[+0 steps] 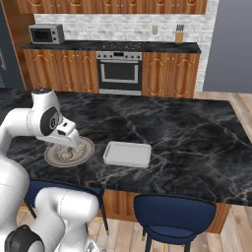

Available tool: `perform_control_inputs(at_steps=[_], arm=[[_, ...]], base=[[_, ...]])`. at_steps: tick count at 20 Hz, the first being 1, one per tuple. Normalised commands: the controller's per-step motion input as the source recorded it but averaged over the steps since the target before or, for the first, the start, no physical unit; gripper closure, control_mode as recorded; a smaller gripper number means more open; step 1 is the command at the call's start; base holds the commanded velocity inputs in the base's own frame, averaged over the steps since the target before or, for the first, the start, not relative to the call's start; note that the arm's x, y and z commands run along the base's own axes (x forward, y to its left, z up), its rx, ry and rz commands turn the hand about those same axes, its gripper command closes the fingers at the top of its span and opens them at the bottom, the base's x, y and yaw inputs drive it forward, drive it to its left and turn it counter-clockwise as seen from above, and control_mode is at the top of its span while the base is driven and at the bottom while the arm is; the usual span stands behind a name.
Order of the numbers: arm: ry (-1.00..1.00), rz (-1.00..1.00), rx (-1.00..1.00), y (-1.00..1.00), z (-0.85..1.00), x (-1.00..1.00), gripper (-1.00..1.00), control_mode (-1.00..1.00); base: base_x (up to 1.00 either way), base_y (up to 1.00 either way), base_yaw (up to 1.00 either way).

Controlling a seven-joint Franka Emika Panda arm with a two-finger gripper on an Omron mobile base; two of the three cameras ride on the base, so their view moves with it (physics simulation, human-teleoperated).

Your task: Place two dumplings into each of the tupperware containers and then place the containers in the fridge.

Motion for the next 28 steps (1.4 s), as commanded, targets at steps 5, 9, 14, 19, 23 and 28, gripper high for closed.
perform_control_inputs(at_steps=[5,9,14,19,23,28], arm=[[0.0,0.0,0.0,0.03,-0.19,0.56,-1.0,-1.0],[0.0,0.0,0.0,0.04,-0.26,0.61,-1.0,-1.0],[0.0,0.0,0.0,0.18,-0.38,0.6,-1.0,-1.0],[0.0,0.0,0.0,0.11,-0.37,0.5,-1.0,-1.0],[0.0,0.0,0.0,0.25,-0.53,0.61,-1.0,-1.0],[0.01,0.0,0.0,0.16,-0.36,0.51,-1.0,-1.0]], base=[[0.0,0.0,0.0],[0.0,0.0,0.0],[0.0,0.0,0.0],[0.0,0.0,0.0],[0.0,0.0,0.0],[0.0,0.0,0.0]])
